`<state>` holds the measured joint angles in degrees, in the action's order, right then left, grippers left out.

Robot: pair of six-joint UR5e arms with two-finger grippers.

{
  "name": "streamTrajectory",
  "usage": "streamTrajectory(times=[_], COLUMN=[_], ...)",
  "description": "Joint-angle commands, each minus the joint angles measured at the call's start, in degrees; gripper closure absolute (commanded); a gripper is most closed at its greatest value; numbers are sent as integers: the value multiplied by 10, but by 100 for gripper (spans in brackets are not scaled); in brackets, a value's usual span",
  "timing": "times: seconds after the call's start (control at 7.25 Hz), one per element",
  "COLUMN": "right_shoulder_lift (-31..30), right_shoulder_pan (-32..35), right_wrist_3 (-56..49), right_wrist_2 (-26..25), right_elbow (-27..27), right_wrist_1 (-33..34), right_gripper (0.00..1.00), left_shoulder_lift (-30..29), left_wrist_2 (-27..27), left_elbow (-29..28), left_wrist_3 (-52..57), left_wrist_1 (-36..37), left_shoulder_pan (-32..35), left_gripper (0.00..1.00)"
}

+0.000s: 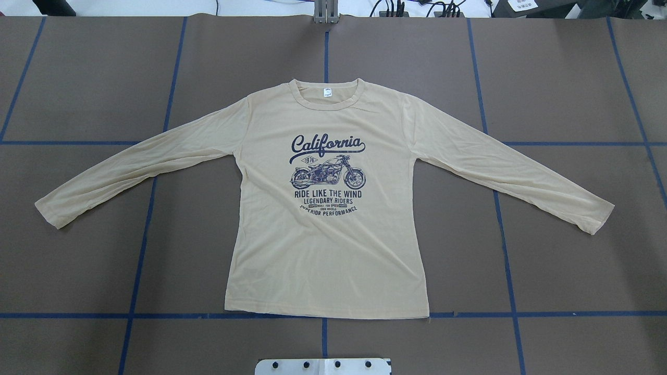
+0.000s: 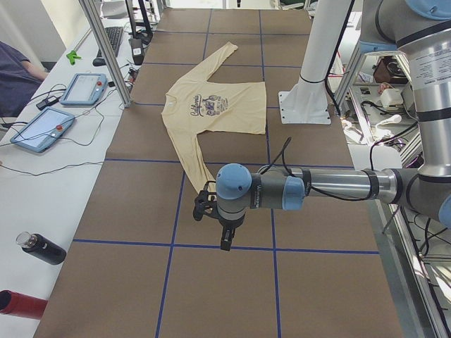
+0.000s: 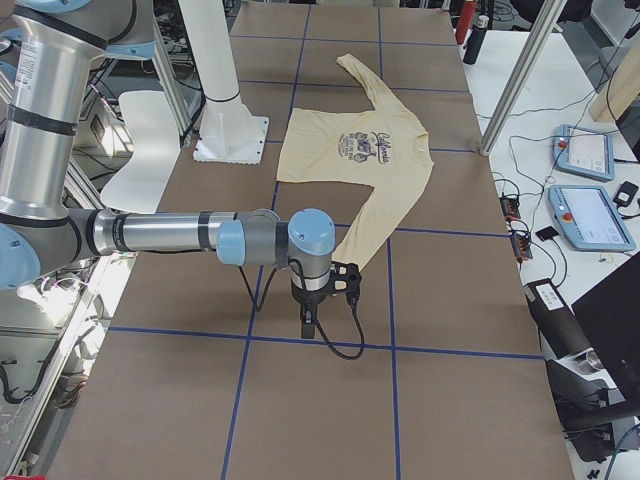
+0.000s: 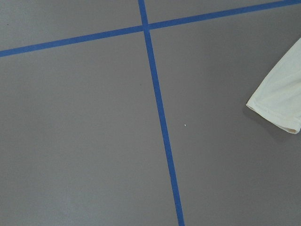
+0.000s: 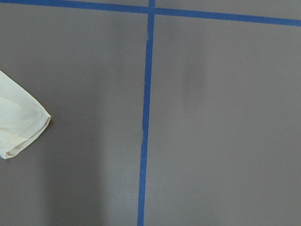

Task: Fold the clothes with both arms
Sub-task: 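Move the right gripper to the cuff of the sleeve nearest it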

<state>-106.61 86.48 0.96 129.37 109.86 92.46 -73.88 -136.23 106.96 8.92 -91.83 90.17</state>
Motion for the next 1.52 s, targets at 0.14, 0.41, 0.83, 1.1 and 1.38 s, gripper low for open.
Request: streamTrajectory(times=[0.14,0.41,0.83,1.1,1.38], right_shoulder_lift=[7,17,75,105,117], right_shoulder_pan=[0,-1,-1,-1,-1], right_wrist_3=[2,0,4,4,5], right_wrist_2=[1,1,5,4,13], right_elbow=[2,36,39,37,26], right_wrist_1=[-1,-1,-1,-1,-38], right_gripper=[0,0,0,0,0], left_shoulder_lift=[-2,-4,-15,-47,-118], left_wrist_2=[-3,3,-19,18,58], left_elbow=[34,42,61,54,43], left_wrist_3=[2,1,28,10,8], left_wrist_1=[-1,-46,-95,-97,-146], left_shoulder_pan=[1,1,2,2,1], left_gripper=[0,0,0,0,0])
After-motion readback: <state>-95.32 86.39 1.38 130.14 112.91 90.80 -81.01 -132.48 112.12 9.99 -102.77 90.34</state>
